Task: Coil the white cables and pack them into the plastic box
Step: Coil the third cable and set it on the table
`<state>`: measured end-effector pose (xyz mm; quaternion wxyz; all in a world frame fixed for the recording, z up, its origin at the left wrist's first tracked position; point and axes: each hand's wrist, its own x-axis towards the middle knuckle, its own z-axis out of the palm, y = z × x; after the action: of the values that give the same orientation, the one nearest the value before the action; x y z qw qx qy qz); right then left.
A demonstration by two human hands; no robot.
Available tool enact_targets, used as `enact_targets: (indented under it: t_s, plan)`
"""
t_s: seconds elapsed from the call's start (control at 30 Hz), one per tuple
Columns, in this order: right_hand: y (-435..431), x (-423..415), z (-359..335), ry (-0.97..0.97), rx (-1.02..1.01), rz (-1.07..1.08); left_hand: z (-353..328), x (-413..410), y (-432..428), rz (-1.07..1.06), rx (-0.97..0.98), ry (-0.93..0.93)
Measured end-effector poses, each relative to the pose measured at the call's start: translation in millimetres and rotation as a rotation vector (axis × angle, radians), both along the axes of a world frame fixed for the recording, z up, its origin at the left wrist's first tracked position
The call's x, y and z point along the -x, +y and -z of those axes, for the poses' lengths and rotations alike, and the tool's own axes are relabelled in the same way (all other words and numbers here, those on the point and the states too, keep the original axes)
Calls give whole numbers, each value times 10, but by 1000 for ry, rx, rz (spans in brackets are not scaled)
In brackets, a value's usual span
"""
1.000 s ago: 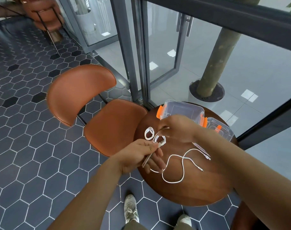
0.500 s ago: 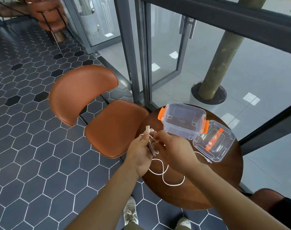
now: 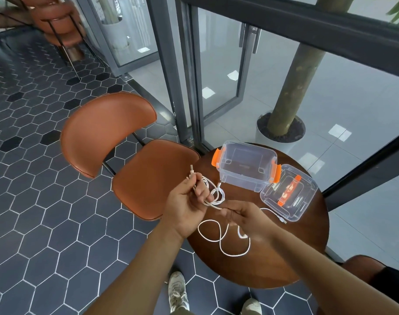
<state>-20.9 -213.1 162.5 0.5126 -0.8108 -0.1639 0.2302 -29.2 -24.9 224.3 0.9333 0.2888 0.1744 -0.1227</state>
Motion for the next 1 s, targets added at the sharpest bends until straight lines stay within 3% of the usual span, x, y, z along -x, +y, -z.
enact_targets:
  t_s: [0.13,0.37,0.6,0.7,0.8,0.9,1.0]
  plan:
    - [-191,-114,69,79,129,-34,19,39,62,162,40,-91]
    - [-42,-604,-389,51,261,-92,67,120,96,490,-83,-190]
    - [200,-823,-913,37,212,-19,33,69,106,763,-856,-174]
    - [325,-679,-1054,-102,282,-54,83,51,91,710,-981,-122]
    - [410,-487,-1043,-326,448,-83,126,35,78,554,-866,-37]
    - [429,-315,-932,-344,541,-3,211,8,117,403,-498,25]
    - [402,-169,-822,-294,492,73,310,10,128,338,-398,65]
